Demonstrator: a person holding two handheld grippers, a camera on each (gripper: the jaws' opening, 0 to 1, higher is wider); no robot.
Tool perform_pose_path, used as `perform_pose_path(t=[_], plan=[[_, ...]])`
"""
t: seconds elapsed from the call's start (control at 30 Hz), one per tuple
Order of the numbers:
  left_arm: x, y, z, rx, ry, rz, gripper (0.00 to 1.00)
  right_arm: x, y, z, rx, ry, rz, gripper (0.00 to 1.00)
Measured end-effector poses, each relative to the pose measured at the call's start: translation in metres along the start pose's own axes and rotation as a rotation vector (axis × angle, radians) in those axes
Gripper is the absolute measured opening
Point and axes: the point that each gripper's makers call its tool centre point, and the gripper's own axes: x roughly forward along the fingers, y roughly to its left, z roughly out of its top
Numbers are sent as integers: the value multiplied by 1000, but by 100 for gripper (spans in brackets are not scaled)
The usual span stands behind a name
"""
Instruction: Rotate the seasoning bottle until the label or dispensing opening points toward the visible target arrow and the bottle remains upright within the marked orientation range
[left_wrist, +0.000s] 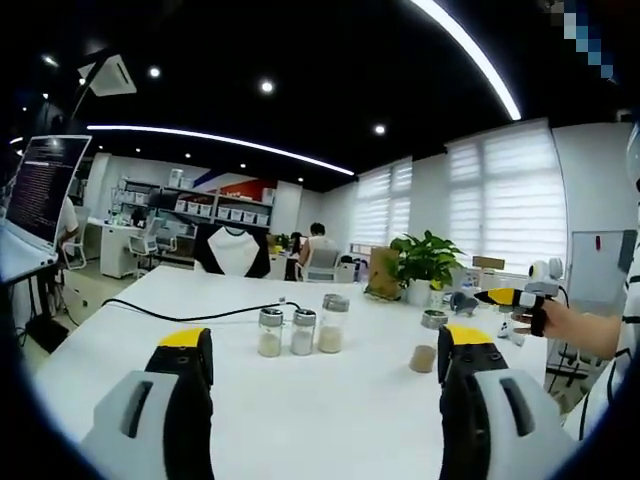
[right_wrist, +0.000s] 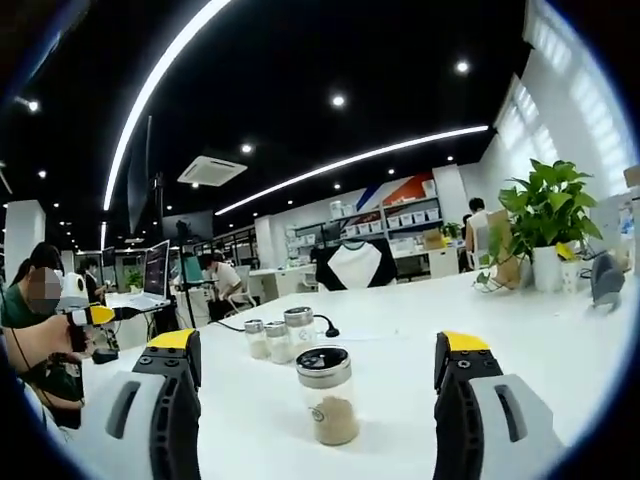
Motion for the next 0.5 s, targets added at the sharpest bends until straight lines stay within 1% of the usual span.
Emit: perform_pose_path(t=[0.13,0.27,0.3,0.5], plan=[[-5,-1,-4,2,5,2,97,10,5,6,-12,-1,10,91],[-12,3,-6,-4,7,8,96,22,10,12,-17,-9,23,91],[-15,5,-6,-9,7,16,96,29,14,14,-19,-8,31,91],[-23,7,-8,-20,25,26,95,52,23,15,-43,13,48,89]])
